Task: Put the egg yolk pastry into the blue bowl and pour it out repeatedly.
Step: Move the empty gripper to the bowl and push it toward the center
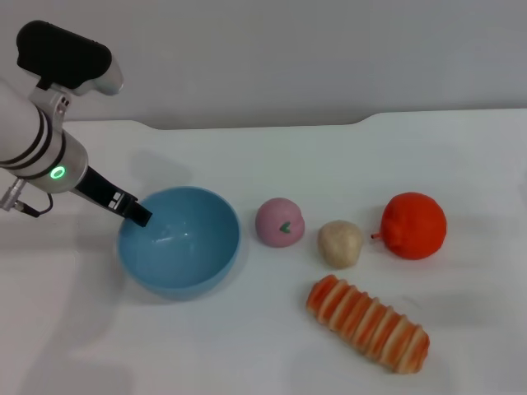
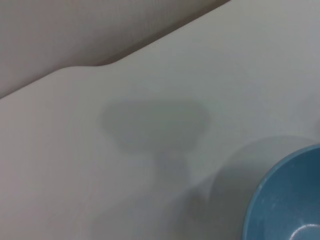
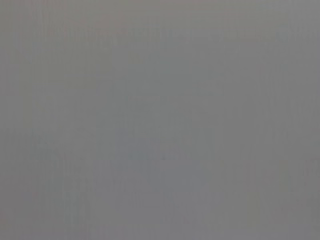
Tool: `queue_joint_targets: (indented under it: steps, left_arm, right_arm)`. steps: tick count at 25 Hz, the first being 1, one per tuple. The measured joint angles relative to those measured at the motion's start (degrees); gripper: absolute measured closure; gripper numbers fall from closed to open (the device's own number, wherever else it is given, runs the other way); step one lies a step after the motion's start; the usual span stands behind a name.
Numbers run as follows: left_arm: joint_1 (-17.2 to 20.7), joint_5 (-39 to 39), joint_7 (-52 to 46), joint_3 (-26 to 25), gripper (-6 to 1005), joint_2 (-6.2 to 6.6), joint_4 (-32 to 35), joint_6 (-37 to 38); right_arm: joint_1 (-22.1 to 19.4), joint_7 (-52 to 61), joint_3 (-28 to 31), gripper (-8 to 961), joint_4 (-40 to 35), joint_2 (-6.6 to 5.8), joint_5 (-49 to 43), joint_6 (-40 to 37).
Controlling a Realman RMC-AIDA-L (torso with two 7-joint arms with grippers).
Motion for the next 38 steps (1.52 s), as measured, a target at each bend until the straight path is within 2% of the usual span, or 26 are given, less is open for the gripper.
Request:
queue_joint_targets:
  steps: [9,26,38]
  left_arm:
    - [-0.15,0.0,0.0,0.2,200,-0.21,0.55,0.23]
    - [-2.52,-0.36,0.05,-0.16,199,-0.31,7.87,1.94]
    - [-2.68,-0.48,0.05,0.49,199,-0.49,9.23,2.64]
  right_arm:
    - [0.25,0.0,0.0,187,0.02,0.0,-0.08,0.26]
    - [0.7,-0.02,0.0,188,0.13,0.0,-0.08,0.31]
    - [0.53,0.17,0.0,188,0.16,0.05,-0.02,0.37]
